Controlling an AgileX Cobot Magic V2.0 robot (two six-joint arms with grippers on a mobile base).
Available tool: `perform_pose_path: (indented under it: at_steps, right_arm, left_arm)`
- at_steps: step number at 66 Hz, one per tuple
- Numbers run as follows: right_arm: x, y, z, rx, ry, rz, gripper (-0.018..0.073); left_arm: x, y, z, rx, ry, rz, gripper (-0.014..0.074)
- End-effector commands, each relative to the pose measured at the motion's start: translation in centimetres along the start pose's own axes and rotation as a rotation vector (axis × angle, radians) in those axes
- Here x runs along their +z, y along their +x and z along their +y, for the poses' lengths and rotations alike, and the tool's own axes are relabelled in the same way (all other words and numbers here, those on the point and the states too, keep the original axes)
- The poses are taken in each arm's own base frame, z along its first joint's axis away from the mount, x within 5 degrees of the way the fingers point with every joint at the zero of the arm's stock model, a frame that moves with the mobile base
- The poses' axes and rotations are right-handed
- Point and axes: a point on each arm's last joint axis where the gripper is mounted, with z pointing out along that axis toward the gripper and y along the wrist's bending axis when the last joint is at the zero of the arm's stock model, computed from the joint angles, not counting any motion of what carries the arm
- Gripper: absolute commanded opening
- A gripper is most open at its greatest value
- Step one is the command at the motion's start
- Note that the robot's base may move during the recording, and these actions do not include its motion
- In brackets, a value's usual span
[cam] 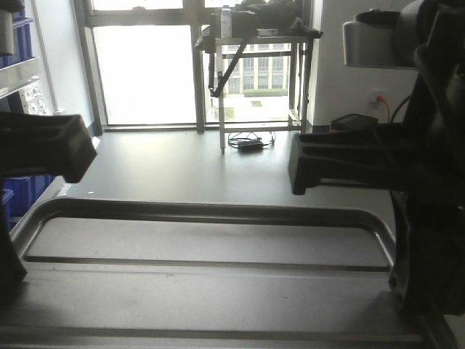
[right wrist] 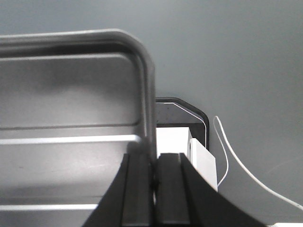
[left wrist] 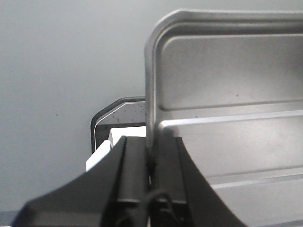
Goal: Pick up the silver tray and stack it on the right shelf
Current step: 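Hold the tray in both grippers while the base turns and drives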
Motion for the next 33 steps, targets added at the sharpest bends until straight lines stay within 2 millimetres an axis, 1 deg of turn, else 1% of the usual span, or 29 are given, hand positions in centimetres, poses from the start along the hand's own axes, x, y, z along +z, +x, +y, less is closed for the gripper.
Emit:
perform_pose_path:
  at_steps: [1,33]
  right_arm:
    - [-1.33,-0.76,0.28,-0.003,-0.059,-0.067,0.0071]
    - [-1.33,-0.76,0.28,-0.003,-0.059,-0.067,0.0071]
  left_arm:
    - [-0.99,-0.17,-0.27,0.021,0.028,-0.028,-0.0091]
    - [-0.99,-0.17,-0.27,0.021,0.028,-0.028,-0.0091]
